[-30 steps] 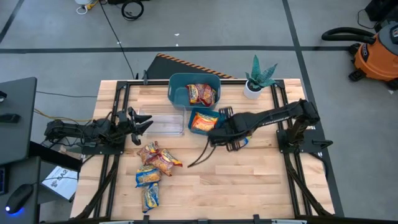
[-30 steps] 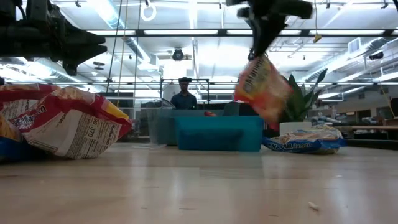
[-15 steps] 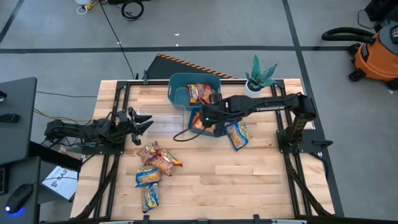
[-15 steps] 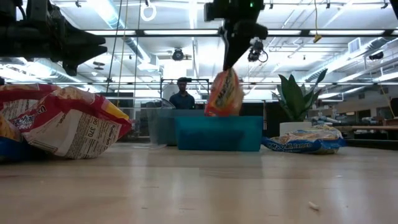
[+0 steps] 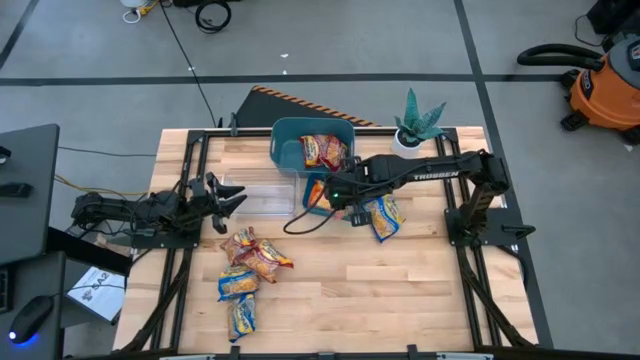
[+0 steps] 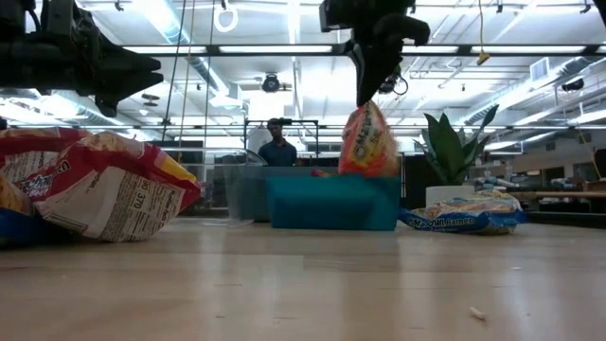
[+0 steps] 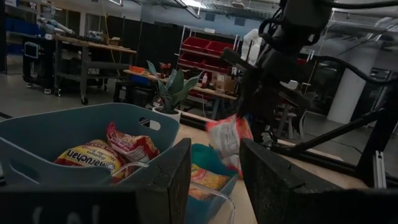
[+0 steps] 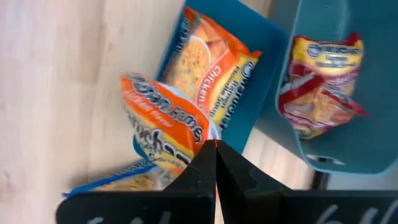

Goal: Sort Maruchan noodles
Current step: Put the orange noodle pack into the blue bin

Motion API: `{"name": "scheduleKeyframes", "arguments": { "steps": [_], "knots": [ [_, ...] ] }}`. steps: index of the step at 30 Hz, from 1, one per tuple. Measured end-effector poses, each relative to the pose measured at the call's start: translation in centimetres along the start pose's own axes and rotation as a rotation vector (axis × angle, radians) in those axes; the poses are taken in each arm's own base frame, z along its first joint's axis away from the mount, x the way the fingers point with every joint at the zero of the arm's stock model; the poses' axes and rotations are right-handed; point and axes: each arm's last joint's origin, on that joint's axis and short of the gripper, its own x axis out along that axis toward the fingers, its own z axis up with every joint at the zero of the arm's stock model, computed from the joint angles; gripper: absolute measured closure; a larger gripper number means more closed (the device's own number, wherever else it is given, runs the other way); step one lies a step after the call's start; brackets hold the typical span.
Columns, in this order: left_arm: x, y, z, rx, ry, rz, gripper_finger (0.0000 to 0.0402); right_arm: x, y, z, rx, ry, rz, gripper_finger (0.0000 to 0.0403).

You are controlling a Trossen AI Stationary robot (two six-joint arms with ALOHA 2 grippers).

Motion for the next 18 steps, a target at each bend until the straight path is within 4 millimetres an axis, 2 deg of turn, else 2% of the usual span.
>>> {"name": "scheduleKeyframes", "arguments": {
  "steps": [3,7,11,18],
  "knots": [
    [0.0,0.0,0.0,0.000,0.000,0.000,0.0260,0.7,-0.4,-0.1,0.025,-0.013,0.076,0.0398],
    [0.0,0.0,0.0,0.001,0.000,0.000,0.0260,3.4,-0.7,-1.0,0.060,-0.007,0.146,0.0398],
    [0.0,0.0,0.0,0.002,0.002,0.000,0.0260,5.7,-1.2,-1.9,0.075,0.015,0.134,0.0398],
    [0.0,0.0,0.0,0.003,0.004,0.000,0.0260,6.9,-2.8,-1.7,0.106,-0.086,0.097,0.0387]
  ]
}}
